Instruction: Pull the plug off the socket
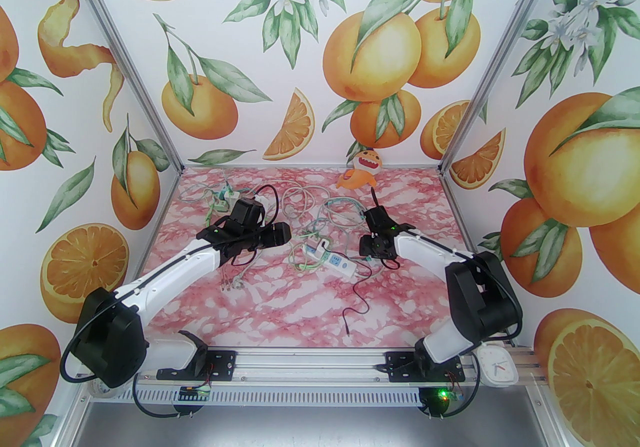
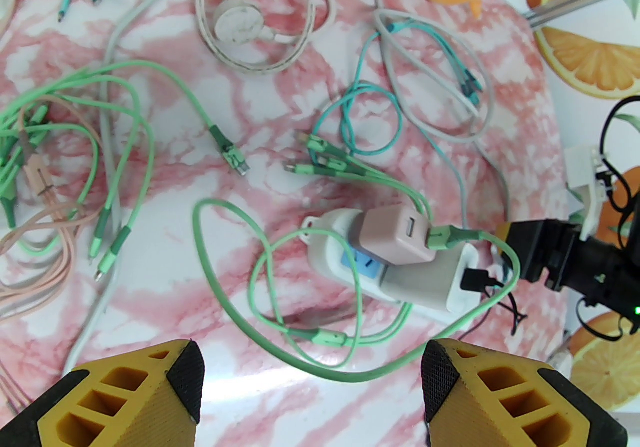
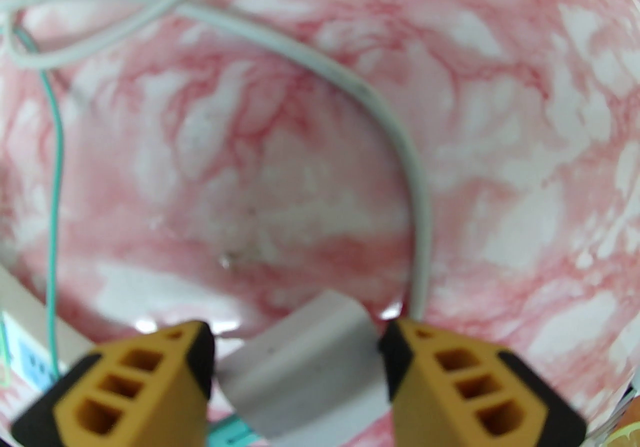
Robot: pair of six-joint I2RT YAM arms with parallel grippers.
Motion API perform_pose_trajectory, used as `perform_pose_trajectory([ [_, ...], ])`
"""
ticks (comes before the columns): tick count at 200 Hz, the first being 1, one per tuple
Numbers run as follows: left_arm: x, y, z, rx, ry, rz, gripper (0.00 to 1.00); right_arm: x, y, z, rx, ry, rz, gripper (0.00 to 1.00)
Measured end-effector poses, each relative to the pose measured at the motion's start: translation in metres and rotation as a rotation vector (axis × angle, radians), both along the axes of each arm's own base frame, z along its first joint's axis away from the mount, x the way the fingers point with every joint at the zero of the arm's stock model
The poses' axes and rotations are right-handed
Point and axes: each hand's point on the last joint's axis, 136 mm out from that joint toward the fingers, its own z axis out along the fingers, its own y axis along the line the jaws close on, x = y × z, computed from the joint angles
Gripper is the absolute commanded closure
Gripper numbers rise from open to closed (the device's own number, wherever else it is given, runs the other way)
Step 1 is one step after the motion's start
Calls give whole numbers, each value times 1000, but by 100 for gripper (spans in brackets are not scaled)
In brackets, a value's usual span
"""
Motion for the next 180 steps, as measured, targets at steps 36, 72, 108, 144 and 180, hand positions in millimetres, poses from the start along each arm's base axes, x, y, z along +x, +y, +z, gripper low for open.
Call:
perform_pose_trajectory([
  [36,0,-1,1,-5,-2,-3,26,-1,39,35,77,-111,132,33],
  [72,1,-5,3,-20,-12,-11,28,-2,85,71,199,-226,299,32],
  [108,2,-8,-3,-16,2,-15,27,-12,122,86,281,-271,463,28],
  [144,13,-3,-9,-15,25,8,27,-21,143,93,337,-298,583,24],
  [180,28,0,0,-22,18,22,26,-35,161,94,340,-307,690,20],
])
